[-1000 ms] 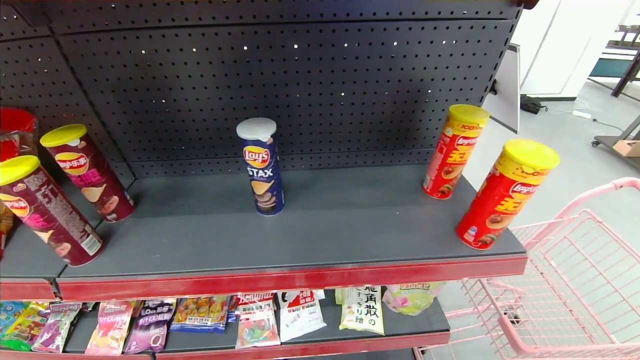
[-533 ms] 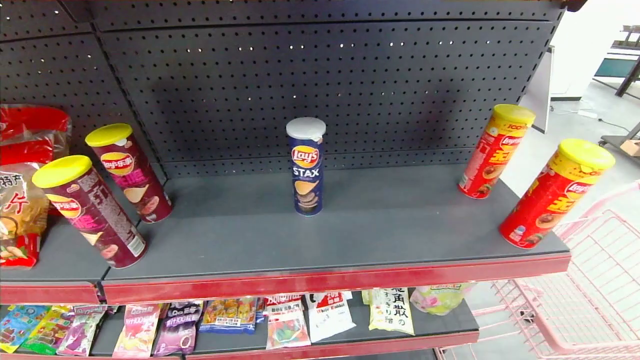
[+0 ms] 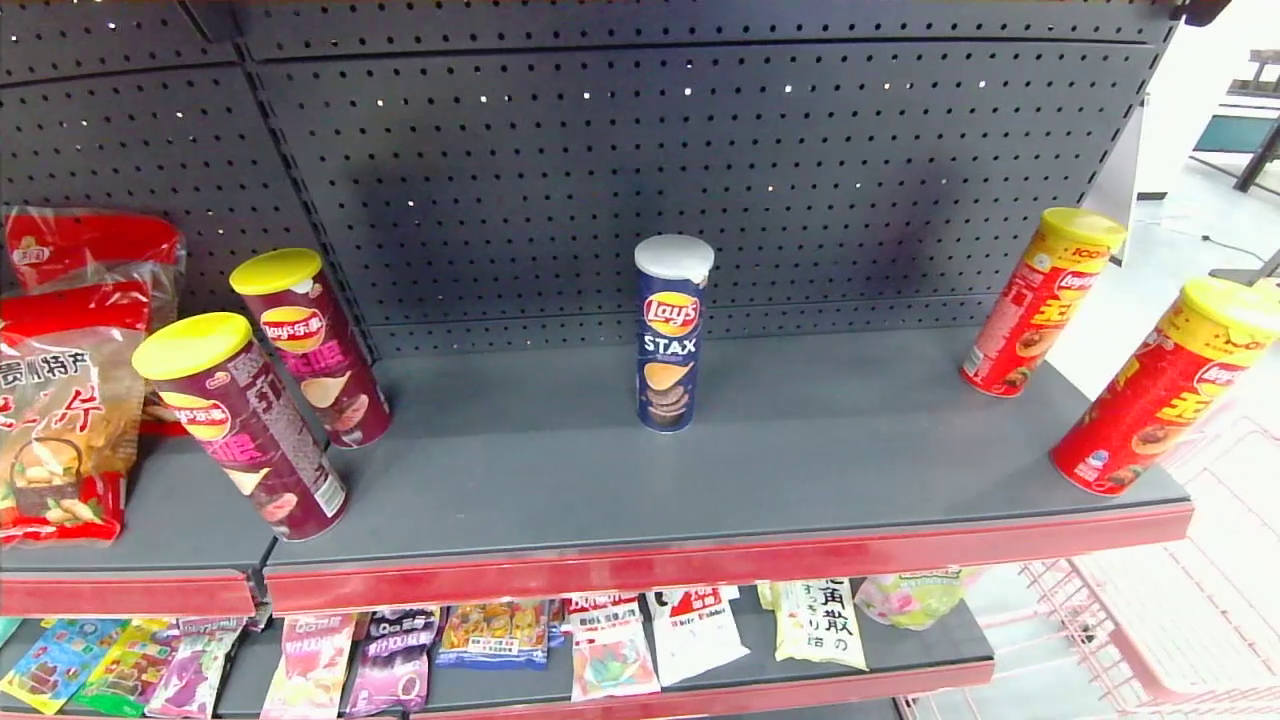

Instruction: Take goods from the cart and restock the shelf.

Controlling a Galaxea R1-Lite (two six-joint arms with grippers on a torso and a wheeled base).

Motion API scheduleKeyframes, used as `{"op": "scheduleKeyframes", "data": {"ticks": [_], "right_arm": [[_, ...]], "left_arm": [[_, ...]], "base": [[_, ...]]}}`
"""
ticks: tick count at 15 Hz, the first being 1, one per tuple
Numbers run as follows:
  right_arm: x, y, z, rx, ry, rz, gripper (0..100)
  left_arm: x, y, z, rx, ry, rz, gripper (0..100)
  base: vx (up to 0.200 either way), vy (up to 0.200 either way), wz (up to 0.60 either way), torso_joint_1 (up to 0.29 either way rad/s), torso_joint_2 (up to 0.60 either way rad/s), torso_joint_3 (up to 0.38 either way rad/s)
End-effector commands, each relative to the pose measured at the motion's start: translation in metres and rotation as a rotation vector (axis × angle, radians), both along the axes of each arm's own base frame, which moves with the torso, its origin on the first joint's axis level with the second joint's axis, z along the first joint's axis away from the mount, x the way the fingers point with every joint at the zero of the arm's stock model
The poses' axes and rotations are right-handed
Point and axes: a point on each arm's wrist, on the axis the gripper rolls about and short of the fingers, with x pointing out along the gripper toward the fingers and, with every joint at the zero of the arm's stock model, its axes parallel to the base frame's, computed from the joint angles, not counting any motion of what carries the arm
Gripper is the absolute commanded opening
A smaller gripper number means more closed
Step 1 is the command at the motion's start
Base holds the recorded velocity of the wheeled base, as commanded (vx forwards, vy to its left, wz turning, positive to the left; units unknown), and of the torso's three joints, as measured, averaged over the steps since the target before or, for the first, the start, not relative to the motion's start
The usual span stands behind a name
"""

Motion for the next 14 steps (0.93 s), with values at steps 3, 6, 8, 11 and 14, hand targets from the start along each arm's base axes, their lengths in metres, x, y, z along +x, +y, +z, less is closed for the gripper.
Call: {"op": "scheduleKeyframes", "data": {"ticks": [3, 6, 8, 11, 14], "right_arm": [[0.0006, 0.0000, -0.0002, 0.000, 0.004, 0.001, 0], [0.0005, 0.0000, 0.0002, 0.000, 0.002, 0.004, 0], [0.0002, 0.0000, 0.0001, -0.001, 0.001, 0.004, 0], [0.0007, 0.0000, -0.0013, -0.008, 0.004, 0.003, 0], [-0.0020, 0.0003, -0.0010, -0.008, -0.012, -0.006, 0]], "left_arm": [[0.0001, 0.0000, 0.0000, 0.000, 0.001, 0.000, 100], [0.0001, 0.0000, 0.0000, 0.000, 0.001, 0.000, 100], [0.0001, 0.0000, -0.0001, 0.000, 0.002, 0.000, 100], [0.0001, 0.0000, 0.0000, -0.002, 0.001, 0.000, 100], [0.0010, 0.0000, 0.0003, 0.001, 0.013, -0.002, 100]], "base": [[0.200, 0.000, 0.00, -0.004, 0.00, 0.001], [0.000, 0.000, 0.00, 0.000, 0.00, 0.000], [0.000, 0.000, 0.00, 0.000, 0.00, 0.000], [0.000, 0.000, 0.00, 0.000, 0.00, 0.000], [0.000, 0.000, 0.00, 0.000, 0.00, 0.000]]}}
